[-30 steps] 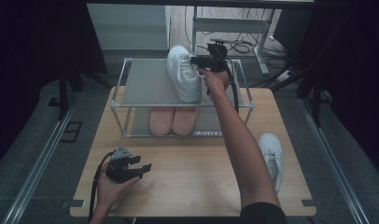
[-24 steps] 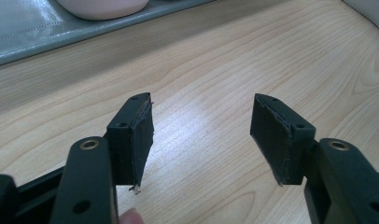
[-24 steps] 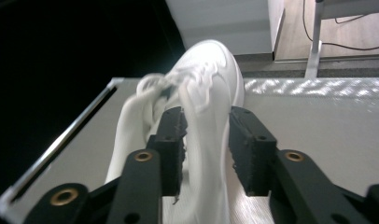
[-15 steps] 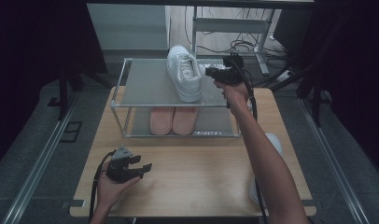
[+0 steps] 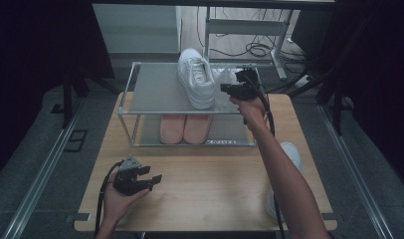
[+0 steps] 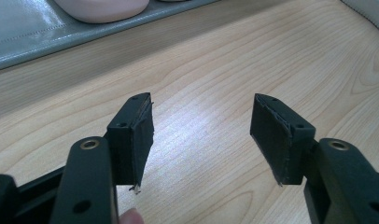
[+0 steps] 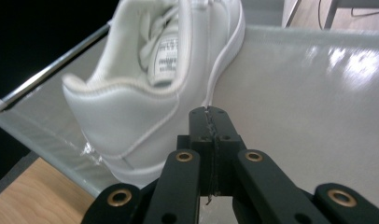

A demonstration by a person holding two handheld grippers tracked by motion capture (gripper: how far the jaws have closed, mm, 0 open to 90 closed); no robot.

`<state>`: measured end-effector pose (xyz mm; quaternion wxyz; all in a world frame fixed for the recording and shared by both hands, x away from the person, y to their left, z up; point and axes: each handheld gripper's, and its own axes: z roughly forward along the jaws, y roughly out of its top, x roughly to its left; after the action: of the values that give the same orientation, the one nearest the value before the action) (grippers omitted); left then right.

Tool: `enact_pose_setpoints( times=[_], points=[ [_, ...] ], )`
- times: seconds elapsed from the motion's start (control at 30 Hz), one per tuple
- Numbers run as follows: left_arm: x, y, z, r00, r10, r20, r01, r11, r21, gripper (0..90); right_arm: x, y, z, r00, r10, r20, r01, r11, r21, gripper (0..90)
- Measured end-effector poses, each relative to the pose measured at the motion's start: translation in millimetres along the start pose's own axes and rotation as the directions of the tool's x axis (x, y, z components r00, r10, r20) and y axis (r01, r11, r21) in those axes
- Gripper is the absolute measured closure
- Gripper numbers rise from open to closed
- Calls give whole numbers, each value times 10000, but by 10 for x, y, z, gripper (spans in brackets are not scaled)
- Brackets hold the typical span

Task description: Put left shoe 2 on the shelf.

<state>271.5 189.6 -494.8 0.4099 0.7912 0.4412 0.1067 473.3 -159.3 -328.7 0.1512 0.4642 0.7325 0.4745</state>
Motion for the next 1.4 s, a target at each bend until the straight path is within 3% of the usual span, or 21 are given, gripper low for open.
enact_pose_setpoints(
  times=[0.4, 0.67, 0.97, 1.03, 1.4],
  points=[
    [-20, 2, 20, 10000, 10, 51, -11, 10000, 45, 404, 46, -192, 213, 10000, -25, -16, 25, 9991, 430, 897],
    [-47, 7, 51, 10000, 59, 70, -60, 9999, 82, 404, 94, -204, 206, 9999, -33, 132, 29, 9997, 248, 899],
    [-71, 11, 78, 9999, 118, 117, -120, 9998, 157, 404, 115, -204, 208, 9998, 158, -80, -157, 9997, 202, 899],
    [-66, 11, 76, 9999, 115, 110, -117, 9998, 166, 404, 148, -208, 218, 9994, 268, -235, -263, 9994, 206, 899],
    [-68, 9, 78, 9998, 159, 115, -161, 9997, 179, 404, 408, -178, 320, 9972, -66, -746, 88, 9995, 293, 899]
  ],
)
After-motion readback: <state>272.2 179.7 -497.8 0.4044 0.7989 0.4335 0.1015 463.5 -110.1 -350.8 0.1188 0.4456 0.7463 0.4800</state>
